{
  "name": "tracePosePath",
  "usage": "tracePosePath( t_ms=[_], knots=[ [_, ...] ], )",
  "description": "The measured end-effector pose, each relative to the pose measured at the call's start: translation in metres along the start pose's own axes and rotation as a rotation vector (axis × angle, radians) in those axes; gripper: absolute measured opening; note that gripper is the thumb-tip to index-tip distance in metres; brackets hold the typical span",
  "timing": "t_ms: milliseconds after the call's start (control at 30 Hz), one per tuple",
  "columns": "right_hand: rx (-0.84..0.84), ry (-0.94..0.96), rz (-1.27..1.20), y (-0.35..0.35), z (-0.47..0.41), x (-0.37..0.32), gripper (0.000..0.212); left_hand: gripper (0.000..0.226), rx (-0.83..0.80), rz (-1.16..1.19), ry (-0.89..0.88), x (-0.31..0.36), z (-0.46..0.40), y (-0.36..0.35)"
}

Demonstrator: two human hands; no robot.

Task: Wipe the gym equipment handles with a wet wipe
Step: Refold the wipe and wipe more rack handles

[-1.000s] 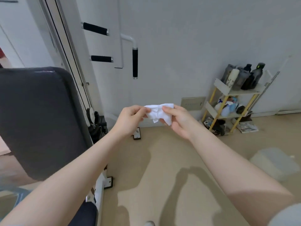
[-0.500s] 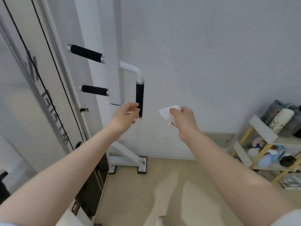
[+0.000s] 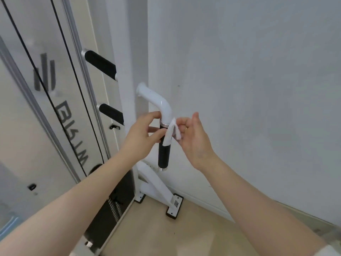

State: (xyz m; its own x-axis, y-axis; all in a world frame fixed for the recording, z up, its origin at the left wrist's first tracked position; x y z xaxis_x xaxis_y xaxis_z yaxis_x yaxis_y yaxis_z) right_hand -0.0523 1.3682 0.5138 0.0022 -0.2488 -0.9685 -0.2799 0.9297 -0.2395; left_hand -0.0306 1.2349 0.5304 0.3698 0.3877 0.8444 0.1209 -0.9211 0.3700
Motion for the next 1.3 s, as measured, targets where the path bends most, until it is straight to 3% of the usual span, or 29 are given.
tracePosePath(
  t_ms=[33,100,233,367,567,733,900,1100,1300],
  knots=[
    [-0.031,0.018,-0.017,0.004,-0.002,0.006,0.037,0.035,0.021,-0.016,-0.006,-0.001,0.0,0.0],
    [-0.051,0.054,0.181,0.011,0.001,0.026,0.017,0.037,0.11,-0.184,-0.064,0.005,0.002,0.001],
    [-0.172,0.037,0.333,0.007,0.003,0.046,0.033,0.04,0.161,-0.394,-0.126,0.01,0.004,0.005],
    [-0.23,0.227,0.164,-0.004,-0.01,-0.005,0.03,0.041,0.131,-0.42,-0.144,0.01,0.002,0.002],
    [-0.242,0.018,0.344,0.016,-0.004,0.05,0.034,0.046,0.137,-0.413,-0.086,0.008,0.005,-0.007],
    [-0.22,0.14,0.067,0.01,-0.018,0.005,0.037,0.04,0.112,-0.375,-0.096,0.013,0.001,-0.007],
    [-0.202,-0.021,0.355,0.023,0.001,0.066,0.042,0.039,0.079,-0.375,-0.06,0.016,-0.001,0.001],
    [-0.206,0.109,0.121,0.009,-0.016,0.007,0.04,0.034,0.108,-0.422,-0.085,0.021,0.011,0.001],
    [-0.221,-0.094,0.363,0.006,0.012,0.073,0.041,0.031,0.023,-0.374,-0.108,0.022,0.011,0.015]
  ],
)
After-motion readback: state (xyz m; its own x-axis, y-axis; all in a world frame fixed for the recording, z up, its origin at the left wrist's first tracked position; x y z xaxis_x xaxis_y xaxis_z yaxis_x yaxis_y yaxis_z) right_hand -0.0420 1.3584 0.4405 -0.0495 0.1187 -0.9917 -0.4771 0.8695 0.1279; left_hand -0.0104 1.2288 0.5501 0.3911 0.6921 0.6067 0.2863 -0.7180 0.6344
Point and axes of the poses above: each hand's wrist, its own z-axis away from the middle knuckle, its own y-axis out of the back of the hand, x = y × z, the point moved 6 cm from there along -z, towards the middle knuckle, and after that the axes turned 3 degrees about -y, right-handed, at the moved point
